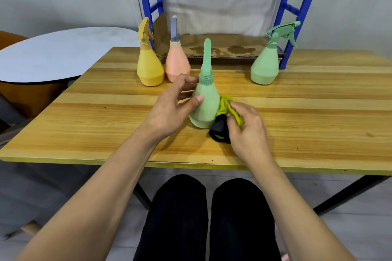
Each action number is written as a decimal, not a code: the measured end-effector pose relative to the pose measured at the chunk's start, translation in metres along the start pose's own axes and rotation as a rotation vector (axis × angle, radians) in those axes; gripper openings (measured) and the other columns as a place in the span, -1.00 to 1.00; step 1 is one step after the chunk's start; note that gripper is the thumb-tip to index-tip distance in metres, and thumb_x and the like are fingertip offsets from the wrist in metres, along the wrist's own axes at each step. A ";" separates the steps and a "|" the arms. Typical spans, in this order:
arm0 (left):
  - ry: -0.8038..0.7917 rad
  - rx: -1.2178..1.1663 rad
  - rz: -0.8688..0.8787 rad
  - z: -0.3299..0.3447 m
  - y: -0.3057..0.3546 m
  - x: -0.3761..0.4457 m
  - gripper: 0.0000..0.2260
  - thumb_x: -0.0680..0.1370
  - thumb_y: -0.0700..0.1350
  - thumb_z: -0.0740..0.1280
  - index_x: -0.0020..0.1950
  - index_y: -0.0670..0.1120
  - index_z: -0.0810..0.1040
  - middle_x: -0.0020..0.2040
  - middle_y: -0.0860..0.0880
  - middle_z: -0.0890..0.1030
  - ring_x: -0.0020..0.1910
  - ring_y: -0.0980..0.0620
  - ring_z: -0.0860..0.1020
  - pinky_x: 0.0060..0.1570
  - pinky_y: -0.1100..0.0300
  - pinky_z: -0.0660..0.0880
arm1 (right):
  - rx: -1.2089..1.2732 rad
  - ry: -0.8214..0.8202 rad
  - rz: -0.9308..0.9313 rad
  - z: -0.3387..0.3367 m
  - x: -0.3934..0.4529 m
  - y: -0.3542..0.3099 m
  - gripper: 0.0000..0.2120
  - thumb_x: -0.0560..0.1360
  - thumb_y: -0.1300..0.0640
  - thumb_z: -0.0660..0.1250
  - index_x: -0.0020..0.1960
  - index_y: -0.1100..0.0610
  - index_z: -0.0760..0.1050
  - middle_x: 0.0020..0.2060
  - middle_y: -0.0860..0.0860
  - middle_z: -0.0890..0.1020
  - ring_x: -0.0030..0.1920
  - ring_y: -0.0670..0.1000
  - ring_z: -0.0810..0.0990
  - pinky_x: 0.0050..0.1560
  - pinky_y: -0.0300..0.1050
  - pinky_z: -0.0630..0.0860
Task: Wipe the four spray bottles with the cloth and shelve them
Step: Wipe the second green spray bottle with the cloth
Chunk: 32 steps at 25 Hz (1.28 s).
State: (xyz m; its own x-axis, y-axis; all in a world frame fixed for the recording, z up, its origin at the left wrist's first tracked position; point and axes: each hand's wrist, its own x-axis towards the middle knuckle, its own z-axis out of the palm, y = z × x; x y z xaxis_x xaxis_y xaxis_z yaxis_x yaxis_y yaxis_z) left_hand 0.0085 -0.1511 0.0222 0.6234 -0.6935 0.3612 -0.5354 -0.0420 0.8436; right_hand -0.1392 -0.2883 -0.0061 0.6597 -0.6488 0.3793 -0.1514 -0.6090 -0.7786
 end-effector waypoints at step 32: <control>0.155 -0.032 -0.128 0.035 -0.014 -0.014 -0.49 0.57 0.17 0.28 0.52 0.23 0.34 0.46 0.22 0.47 0.44 0.16 0.44 0.45 -0.05 0.42 | -0.065 0.042 -0.059 0.008 -0.004 0.011 -0.64 0.59 0.14 0.30 0.37 -0.08 0.48 0.28 0.00 0.48 0.31 -0.04 0.45 0.26 -0.43 0.21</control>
State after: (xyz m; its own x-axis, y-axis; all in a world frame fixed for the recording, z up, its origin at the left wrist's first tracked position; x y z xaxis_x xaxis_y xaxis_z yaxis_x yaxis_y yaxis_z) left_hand -0.0128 -0.1657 -0.0082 0.7664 -0.5651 0.3053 -0.4297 -0.0979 0.8976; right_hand -0.1371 -0.2884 -0.0201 0.6378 -0.6286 0.4451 -0.1617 -0.6742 -0.7206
